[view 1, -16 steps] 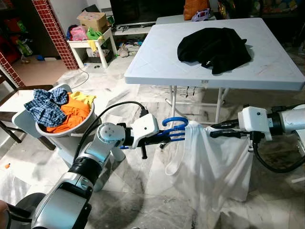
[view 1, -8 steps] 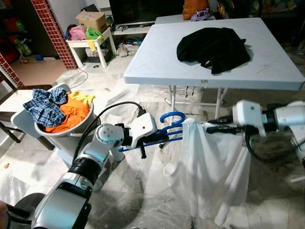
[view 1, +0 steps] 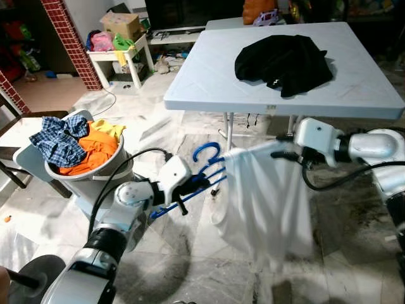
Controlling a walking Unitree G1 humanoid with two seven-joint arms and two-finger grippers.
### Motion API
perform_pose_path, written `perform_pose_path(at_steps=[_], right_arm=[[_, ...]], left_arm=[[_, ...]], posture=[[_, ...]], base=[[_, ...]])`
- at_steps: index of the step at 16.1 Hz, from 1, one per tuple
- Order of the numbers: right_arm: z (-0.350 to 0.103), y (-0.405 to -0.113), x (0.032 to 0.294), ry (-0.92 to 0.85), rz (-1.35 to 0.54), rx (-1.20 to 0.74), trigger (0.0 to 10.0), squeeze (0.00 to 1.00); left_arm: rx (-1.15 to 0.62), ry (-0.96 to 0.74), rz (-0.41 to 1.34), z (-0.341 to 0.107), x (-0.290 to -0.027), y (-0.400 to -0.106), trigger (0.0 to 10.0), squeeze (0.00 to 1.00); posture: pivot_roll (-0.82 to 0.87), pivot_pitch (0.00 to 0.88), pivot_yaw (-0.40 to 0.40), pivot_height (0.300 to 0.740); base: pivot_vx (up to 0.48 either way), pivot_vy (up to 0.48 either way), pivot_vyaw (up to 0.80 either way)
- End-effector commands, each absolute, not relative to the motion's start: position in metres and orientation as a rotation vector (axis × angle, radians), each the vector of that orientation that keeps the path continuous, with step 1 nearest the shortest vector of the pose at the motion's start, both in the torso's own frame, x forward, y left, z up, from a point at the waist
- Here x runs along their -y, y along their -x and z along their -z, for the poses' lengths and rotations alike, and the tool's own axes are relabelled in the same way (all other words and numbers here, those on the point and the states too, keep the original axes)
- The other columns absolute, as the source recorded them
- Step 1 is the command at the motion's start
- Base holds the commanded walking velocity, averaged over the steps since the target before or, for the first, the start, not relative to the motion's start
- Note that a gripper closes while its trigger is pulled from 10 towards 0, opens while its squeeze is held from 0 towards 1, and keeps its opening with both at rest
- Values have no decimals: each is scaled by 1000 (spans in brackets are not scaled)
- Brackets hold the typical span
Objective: Hang hanger
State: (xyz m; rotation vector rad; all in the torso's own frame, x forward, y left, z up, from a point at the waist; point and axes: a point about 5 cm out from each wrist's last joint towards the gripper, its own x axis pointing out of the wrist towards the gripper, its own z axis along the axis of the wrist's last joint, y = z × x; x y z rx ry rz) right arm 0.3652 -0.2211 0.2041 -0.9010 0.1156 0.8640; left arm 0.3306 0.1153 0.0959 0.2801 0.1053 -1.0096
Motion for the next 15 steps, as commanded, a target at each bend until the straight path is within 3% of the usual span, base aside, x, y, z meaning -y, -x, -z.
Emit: perform_pose_path(at_steps=[1, 4, 6, 9, 14, 15], right_arm=[[-210, -373, 219, 917, -786, -95, 10000, 1000], [-211, -385, 212, 921, -650, -54, 10000, 1000], [-210, -392, 213, 806, -539, -59, 10000, 1000], [-185, -396, 224, 339, -268, -123, 10000, 1000], [-133, -378, 237, 100, -63, -206, 10000, 1000], [-127, -373, 238, -11, -14, -181, 10000, 961]], left_arm=[[-35, -267, 948, -108, -127, -335, 0, 0], [-51, -257, 915, -103, -135, -330, 0, 0], [-40, -207, 873, -104, -136, -332, 0, 0], [1, -115, 785, -110, -134, -336, 0, 0], [29, 16, 657, -119, -130, -341, 0, 0], [26, 16, 681, -120, -124, -340, 0, 0]], posture=[[-137, 0, 142, 740], [-130, 0, 141, 740], [-134, 0, 145, 740], [-142, 0, 161, 740], [-111, 0, 142, 740], [-108, 0, 134, 740]], base=[[0, 0, 0], [0, 0, 0], [0, 0, 0], [0, 0, 0], [0, 0, 0], [0, 0, 0]])
